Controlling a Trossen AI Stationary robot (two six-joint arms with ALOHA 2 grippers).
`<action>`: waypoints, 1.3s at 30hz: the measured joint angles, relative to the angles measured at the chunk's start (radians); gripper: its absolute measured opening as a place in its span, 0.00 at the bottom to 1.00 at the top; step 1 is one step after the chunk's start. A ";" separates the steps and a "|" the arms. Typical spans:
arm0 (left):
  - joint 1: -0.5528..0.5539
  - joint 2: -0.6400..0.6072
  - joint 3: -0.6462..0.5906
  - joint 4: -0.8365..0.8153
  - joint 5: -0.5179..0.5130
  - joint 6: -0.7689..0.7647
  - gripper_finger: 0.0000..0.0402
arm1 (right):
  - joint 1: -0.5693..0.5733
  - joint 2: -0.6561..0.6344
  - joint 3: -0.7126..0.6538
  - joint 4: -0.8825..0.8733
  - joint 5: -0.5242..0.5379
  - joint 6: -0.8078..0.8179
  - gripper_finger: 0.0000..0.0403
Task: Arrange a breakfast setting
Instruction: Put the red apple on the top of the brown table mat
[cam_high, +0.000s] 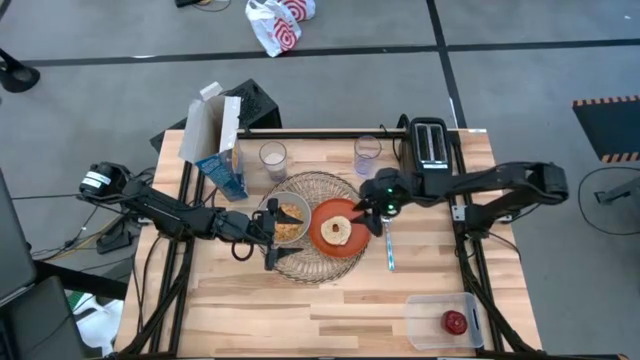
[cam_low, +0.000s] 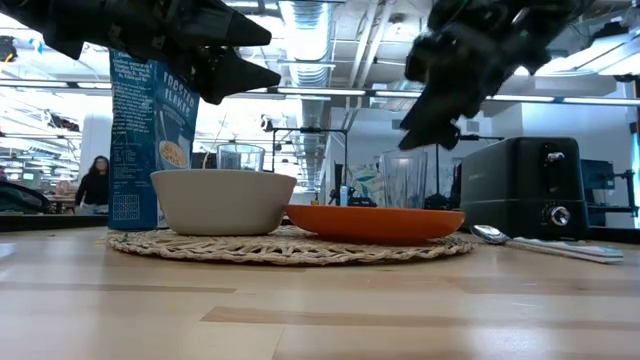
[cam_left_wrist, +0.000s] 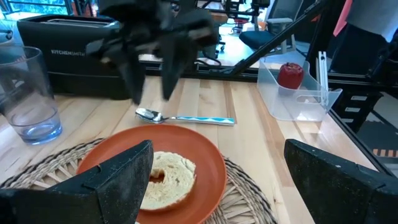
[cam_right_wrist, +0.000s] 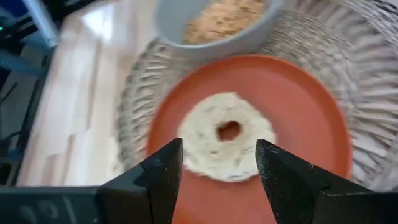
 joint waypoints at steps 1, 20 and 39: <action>0.000 0.000 0.000 0.000 0.000 0.000 0.87 | 0.014 -0.020 0.000 -0.013 0.000 -0.007 0.57; -0.002 0.006 0.000 0.085 0.035 -0.046 0.87 | 0.174 -0.102 -0.001 -0.066 0.001 -0.008 0.57; -0.137 0.044 0.026 0.127 -0.083 -0.112 0.87 | 0.492 -0.075 0.233 -0.315 0.159 0.157 0.57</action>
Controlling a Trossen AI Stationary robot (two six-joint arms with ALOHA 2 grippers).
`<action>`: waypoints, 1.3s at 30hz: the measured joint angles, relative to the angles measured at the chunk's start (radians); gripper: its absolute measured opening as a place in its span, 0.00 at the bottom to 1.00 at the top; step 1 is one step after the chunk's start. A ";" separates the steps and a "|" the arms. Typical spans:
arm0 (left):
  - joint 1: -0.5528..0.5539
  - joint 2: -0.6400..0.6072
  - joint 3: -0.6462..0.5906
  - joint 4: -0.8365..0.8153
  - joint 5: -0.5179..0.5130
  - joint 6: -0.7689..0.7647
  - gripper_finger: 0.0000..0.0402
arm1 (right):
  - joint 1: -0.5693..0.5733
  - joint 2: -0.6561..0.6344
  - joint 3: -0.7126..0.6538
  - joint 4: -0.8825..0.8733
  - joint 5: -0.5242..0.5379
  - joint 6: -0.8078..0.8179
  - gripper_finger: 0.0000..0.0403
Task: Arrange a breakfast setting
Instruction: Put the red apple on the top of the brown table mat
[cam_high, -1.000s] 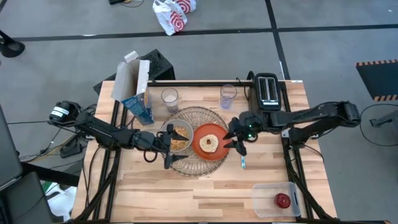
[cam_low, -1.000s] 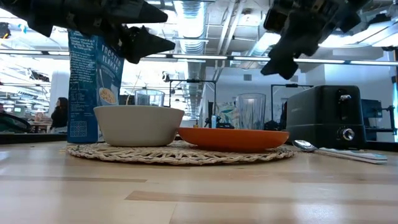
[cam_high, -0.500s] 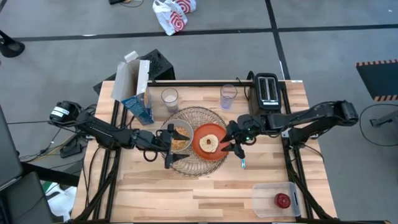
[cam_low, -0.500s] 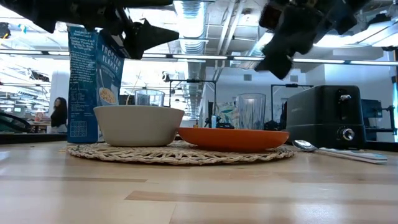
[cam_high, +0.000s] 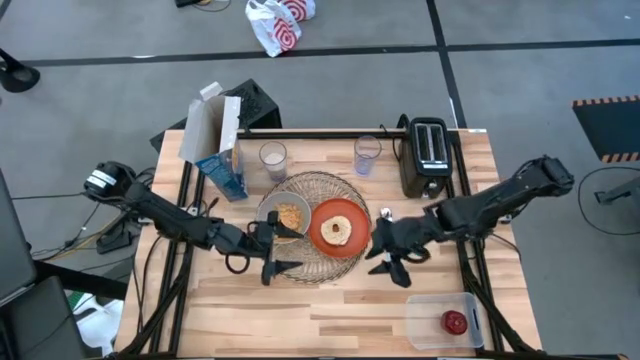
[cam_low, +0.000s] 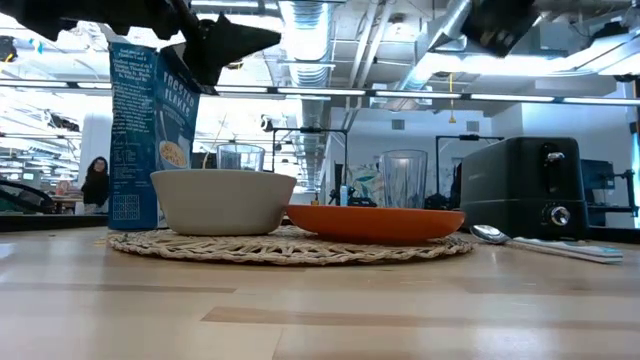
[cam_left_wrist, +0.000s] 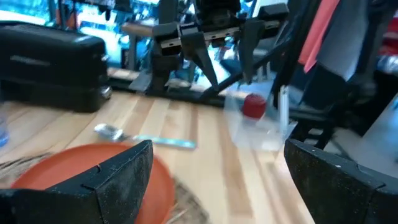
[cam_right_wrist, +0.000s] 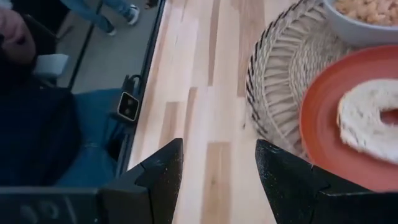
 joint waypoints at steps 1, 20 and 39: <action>-0.009 0.020 0.000 0.037 -0.005 0.002 0.87 | 0.025 0.000 0.027 -0.040 0.026 0.026 0.57; -0.030 0.419 0.251 0.169 0.145 0.020 0.87 | 0.494 0.005 0.192 -0.506 0.066 1.025 0.57; -0.058 0.434 0.304 0.073 0.135 0.030 0.87 | 0.652 0.073 0.125 -0.568 -0.036 1.458 0.81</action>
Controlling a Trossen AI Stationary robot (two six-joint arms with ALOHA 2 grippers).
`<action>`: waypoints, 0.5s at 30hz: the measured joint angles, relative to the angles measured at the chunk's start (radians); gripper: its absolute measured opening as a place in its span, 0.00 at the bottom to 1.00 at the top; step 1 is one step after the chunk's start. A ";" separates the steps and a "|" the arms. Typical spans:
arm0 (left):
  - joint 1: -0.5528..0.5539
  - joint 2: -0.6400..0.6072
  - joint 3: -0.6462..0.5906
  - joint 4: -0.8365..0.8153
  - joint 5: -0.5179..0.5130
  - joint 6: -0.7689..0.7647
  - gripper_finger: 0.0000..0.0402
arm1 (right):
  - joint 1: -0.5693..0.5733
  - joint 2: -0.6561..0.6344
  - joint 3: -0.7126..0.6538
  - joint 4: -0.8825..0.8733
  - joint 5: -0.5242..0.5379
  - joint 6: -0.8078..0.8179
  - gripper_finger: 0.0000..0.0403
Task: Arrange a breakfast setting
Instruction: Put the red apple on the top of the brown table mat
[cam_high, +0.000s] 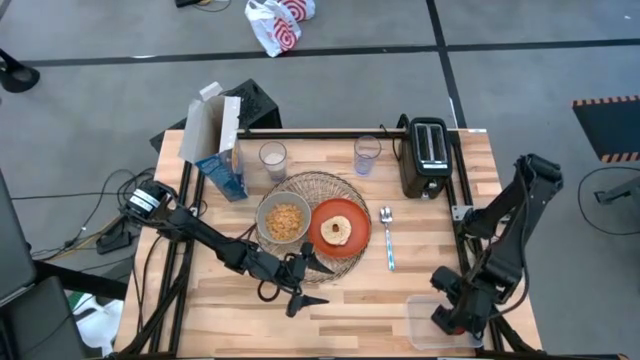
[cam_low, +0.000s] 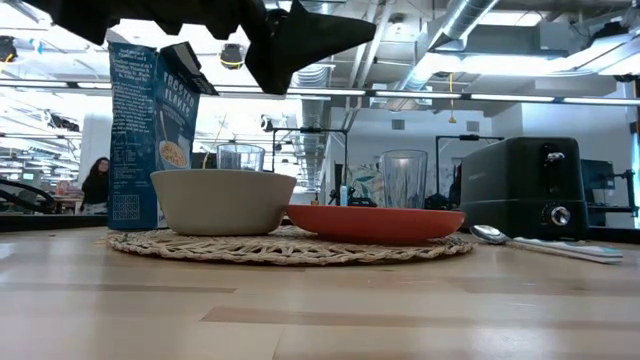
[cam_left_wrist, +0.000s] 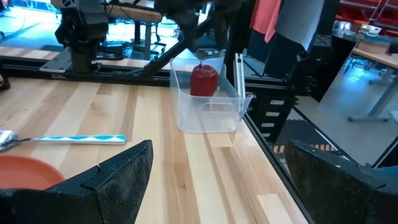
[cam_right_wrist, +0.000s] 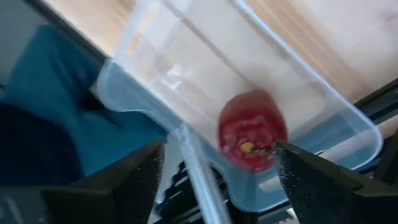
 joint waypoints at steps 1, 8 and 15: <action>0.000 0.000 0.000 0.002 0.000 0.001 0.87 | 0.006 0.012 -0.003 -0.004 0.000 0.000 0.82; 0.000 0.000 0.000 0.011 -0.001 0.001 0.87 | 0.021 0.101 -0.003 0.011 -0.107 -0.036 0.89; 0.000 0.000 0.000 0.011 -0.017 0.000 0.87 | 0.020 0.180 -0.003 -0.020 -0.180 -0.062 0.89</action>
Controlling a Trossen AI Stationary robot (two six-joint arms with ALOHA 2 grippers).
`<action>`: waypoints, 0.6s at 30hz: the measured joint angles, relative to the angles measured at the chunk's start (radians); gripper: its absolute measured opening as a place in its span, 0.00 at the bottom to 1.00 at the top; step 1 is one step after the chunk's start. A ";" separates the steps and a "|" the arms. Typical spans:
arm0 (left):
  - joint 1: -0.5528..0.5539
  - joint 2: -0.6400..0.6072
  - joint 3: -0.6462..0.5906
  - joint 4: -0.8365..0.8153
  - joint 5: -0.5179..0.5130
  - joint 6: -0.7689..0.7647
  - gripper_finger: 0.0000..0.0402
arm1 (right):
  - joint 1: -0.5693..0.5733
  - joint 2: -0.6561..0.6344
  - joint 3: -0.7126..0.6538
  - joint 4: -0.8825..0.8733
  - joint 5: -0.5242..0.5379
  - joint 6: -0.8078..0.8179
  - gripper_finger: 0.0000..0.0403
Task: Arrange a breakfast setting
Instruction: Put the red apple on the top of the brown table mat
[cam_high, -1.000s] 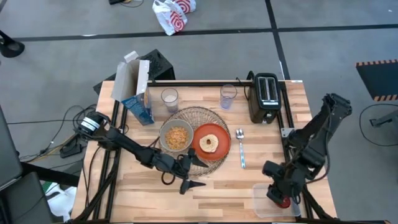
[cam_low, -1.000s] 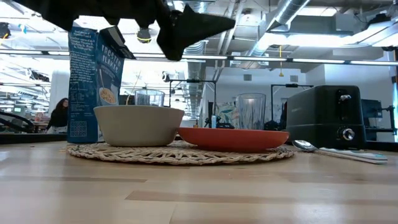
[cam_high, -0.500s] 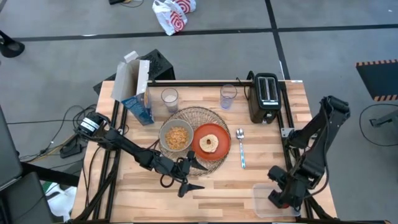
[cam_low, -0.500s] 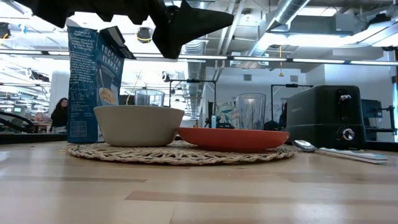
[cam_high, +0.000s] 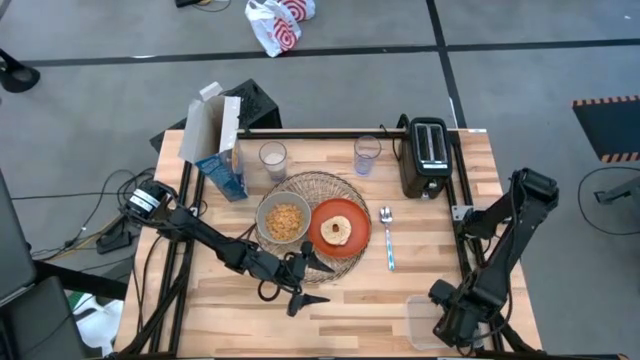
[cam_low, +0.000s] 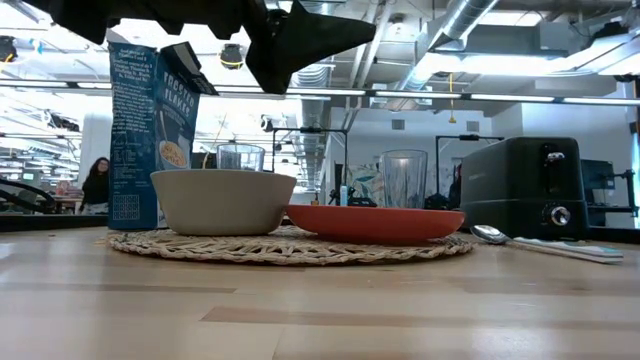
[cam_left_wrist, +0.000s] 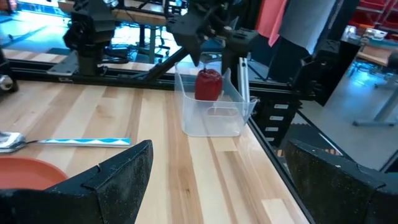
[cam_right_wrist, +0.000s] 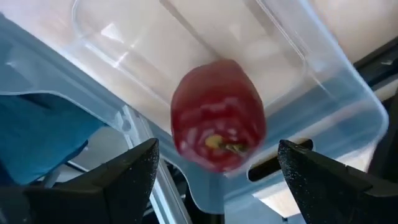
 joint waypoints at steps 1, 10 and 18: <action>0.000 0.000 0.000 0.000 -0.009 0.000 0.87 | 0.000 0.009 0.000 0.006 0.000 0.000 0.89; 0.000 0.000 0.000 -0.002 -0.033 -0.007 0.87 | 0.008 0.126 0.001 0.036 -0.032 -0.017 0.89; 0.000 0.000 0.000 -0.002 -0.033 -0.008 0.87 | 0.018 0.234 0.001 0.066 -0.110 -0.125 0.84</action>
